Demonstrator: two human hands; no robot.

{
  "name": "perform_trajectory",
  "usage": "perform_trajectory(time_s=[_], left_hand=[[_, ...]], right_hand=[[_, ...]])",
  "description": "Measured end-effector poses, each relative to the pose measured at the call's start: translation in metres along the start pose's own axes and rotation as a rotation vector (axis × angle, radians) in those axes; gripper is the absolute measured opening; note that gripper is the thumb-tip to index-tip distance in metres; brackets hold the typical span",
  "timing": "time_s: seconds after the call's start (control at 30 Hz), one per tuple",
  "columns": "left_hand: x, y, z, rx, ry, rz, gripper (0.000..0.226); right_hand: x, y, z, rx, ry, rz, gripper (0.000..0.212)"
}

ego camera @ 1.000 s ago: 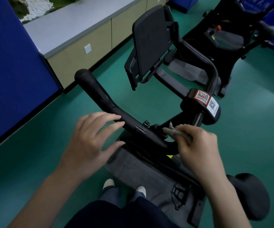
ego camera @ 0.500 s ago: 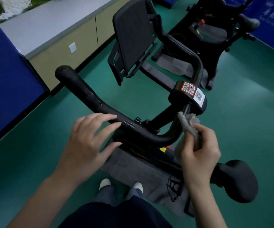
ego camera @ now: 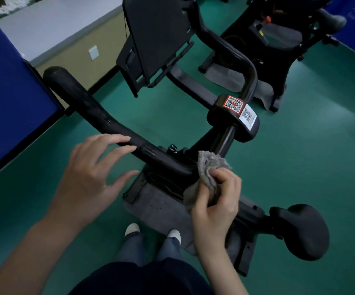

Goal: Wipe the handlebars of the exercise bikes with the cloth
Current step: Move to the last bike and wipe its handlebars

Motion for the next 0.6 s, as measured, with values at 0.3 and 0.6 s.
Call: perform_trajectory(time_s=[0.3, 0.6], left_hand=[[-0.003, 0.003, -0.005, 0.062, 0.016, -0.057, 0.043], [-0.002, 0.008, -0.003, 0.074, 0.046, -0.078, 0.037]], right_hand=[[0.018, 0.021, -0.057, -0.323, 0.286, -0.129, 0.029], [-0.017, -0.025, -0.059, -0.486, 0.478, -0.046, 0.032]])
Point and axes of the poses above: each hand's wrist, its own y-axis towards the middle knuckle, its own x-axis out of the back of the hand, z = x × y, the point moved 8 cm from there along y, towards the middle knuckle, and after that the axes turned 1 degree about -z, right-handed, at the moved point
